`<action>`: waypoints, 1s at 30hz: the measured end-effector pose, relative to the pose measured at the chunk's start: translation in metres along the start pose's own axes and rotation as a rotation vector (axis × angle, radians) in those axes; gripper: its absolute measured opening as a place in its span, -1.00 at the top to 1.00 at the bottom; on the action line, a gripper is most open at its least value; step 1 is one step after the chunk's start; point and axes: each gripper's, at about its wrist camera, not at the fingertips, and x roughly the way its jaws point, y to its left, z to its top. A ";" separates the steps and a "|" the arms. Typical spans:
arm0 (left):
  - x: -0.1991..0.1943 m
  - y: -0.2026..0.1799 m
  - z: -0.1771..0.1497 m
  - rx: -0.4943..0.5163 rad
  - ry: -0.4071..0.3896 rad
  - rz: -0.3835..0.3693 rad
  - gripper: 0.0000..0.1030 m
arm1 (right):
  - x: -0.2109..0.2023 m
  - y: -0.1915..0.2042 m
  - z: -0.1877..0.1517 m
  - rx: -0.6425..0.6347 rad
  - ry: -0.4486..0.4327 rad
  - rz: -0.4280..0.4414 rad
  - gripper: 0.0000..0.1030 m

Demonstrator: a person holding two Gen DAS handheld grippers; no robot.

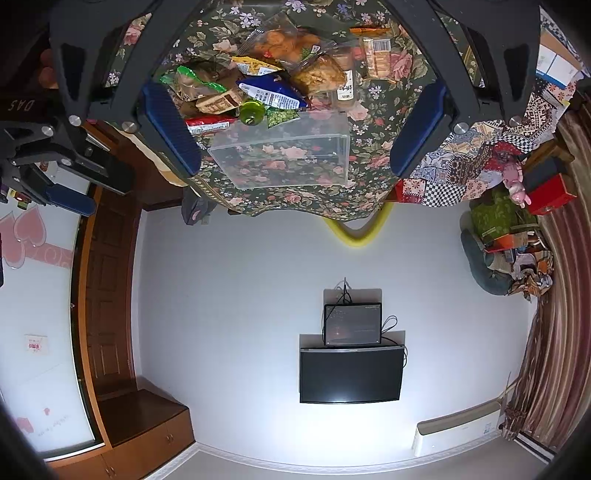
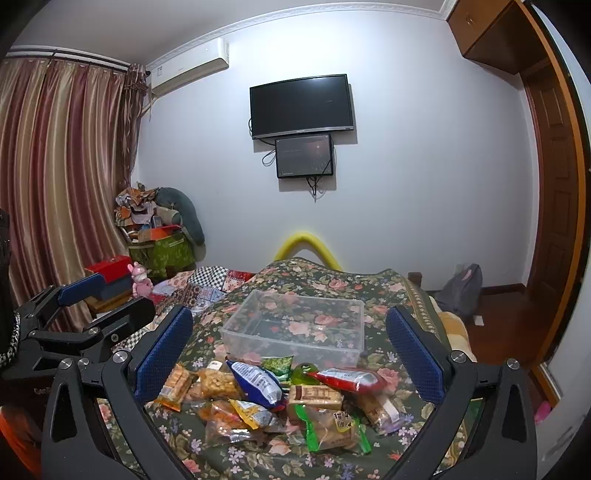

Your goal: Organize snacks

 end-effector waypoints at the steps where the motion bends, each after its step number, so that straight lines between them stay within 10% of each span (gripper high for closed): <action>1: 0.000 0.001 0.000 -0.003 0.002 0.001 -1.00 | 0.000 0.000 0.000 0.000 0.000 0.000 -1.00; 30: 0.002 0.009 0.001 -0.029 0.011 0.003 -1.00 | 0.000 -0.003 0.000 0.018 -0.008 0.005 -1.00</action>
